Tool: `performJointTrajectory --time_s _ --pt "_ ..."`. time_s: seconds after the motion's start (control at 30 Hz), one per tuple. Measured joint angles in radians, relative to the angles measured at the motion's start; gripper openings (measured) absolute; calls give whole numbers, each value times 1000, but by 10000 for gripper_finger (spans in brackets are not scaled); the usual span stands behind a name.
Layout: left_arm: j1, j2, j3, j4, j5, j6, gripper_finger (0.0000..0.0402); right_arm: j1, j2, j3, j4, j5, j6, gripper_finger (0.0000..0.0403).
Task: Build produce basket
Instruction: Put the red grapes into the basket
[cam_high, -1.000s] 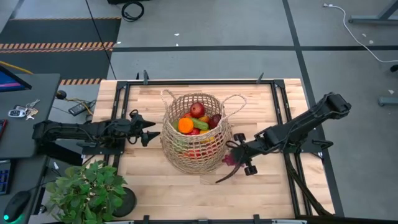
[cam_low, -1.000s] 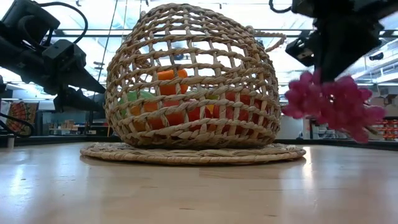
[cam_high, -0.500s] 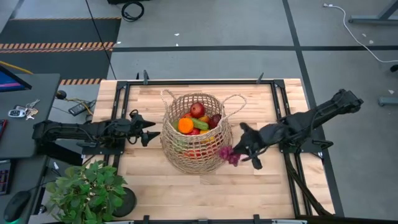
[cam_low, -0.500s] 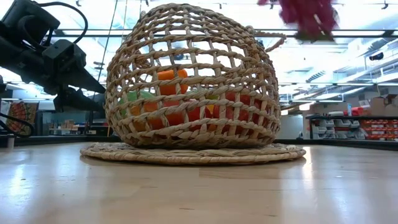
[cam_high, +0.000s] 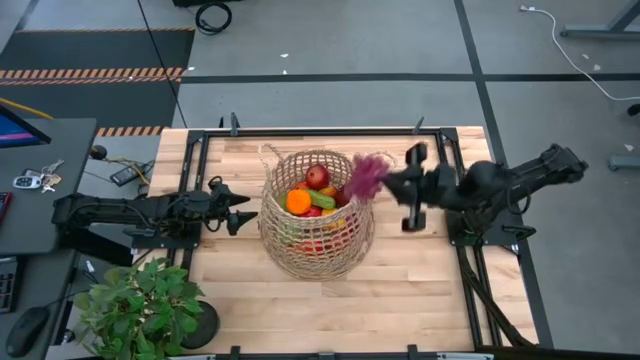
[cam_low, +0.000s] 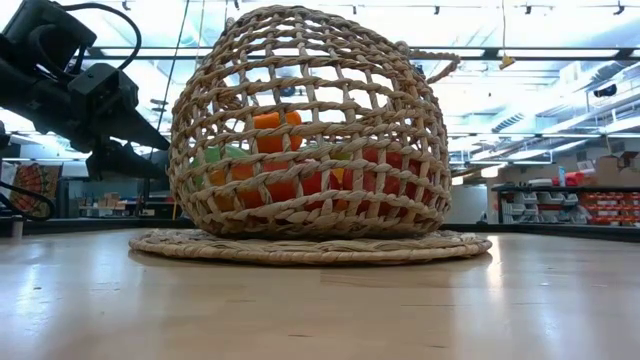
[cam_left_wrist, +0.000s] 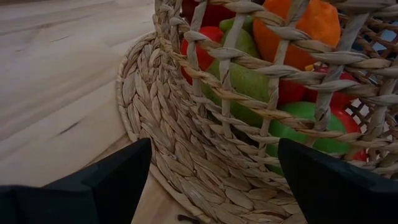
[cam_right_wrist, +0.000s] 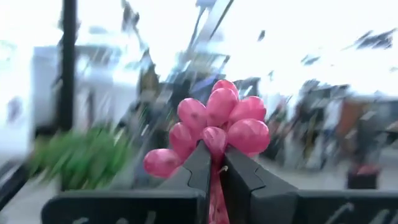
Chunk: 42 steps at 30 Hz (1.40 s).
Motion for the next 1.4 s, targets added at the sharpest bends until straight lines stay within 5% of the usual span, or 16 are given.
performJointTrajectory --time_s 0.23,0.57,0.97,1.13,1.4 --pt "0 0 0 0 0 0 357 -106 20 0 349 -8 -43 32" --pt "0 0 0 0 0 0 357 -189 42 0 387 -27 -34 32" --pt "0 0 0 0 0 0 357 -327 245 0 390 -72 144 32" --pt "0 0 0 0 0 0 357 -371 319 32 210 -108 245 32" --pt "0 0 0 0 0 0 357 -432 493 309 -460 -295 277 32"
